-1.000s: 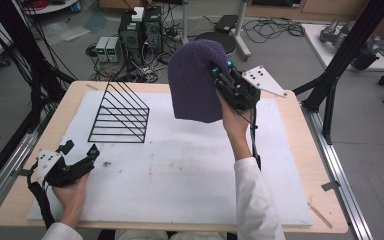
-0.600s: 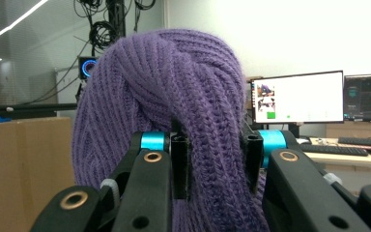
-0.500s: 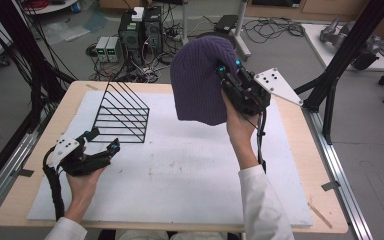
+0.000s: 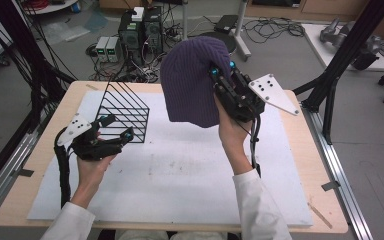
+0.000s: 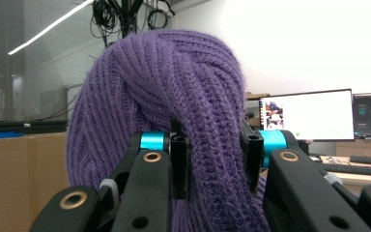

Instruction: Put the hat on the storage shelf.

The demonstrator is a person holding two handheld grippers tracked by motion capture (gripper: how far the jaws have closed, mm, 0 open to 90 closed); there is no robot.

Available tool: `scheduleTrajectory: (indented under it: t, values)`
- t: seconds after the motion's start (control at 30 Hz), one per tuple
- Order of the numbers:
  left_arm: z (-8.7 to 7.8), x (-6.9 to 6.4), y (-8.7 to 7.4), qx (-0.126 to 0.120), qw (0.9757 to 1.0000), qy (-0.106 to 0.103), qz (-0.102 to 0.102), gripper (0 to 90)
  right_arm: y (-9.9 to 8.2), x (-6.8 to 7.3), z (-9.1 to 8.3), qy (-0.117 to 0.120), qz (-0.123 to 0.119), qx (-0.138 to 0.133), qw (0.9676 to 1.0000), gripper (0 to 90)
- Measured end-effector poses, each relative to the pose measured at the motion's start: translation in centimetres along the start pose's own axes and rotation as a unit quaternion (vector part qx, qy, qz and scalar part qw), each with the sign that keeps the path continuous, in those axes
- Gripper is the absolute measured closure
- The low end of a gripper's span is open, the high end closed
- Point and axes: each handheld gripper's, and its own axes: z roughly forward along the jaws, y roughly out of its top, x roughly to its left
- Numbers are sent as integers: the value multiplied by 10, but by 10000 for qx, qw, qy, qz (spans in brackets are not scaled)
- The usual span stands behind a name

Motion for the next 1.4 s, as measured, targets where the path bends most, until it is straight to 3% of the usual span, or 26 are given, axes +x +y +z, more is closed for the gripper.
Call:
scheduleTrajectory:
  t: [0.23, 0.47, 0.8, 0.97, 1.0, 1.03, 1.1, 1.13, 1.2, 1.23, 1.4]
  values:
    - [11, -6, 10, 108, 9995, -226, 198, 170, -1, 5, 0, 108, 49, 31, 9999, 737]
    - [26, -18, 24, 38, 9985, -506, 212, 198, -1, 12, 0, 221, 292, 45, 9993, 732]
    - [48, -41, 29, 116, 9956, -828, 416, 204, -5, 29, 5, 529, 260, 153, 9981, 727]
    - [53, -45, 27, 40, 9957, -845, 379, 295, -7, 35, 7, 615, 304, 182, 9975, 726]
    - [52, -44, 28, 26, 9958, -839, 365, 388, -8, 34, 7, 621, 308, 174, 9974, 726]
    - [52, -44, 28, -24, 9959, -853, 312, 388, -8, 34, 7, 621, 308, 174, 9974, 726]
    - [50, -43, 28, -136, 9954, -910, 254, 483, -8, 34, 7, 608, 312, 176, 9975, 726]
    - [50, -43, 28, -174, 9953, -916, 268, 599, -9, 33, 7, 600, 317, 185, 9975, 725]
    - [49, -44, 28, -173, 9946, -954, 374, 648, -9, 33, 7, 590, 311, 200, 9976, 725]
    - [50, -44, 27, -112, 9940, -976, 471, 766, -10, 31, 6, 592, 315, 209, 9975, 725]
    - [50, -45, 25, 57, 9922, -1089, 611, 812, -11, 30, 5, 572, 294, 250, 9976, 724]
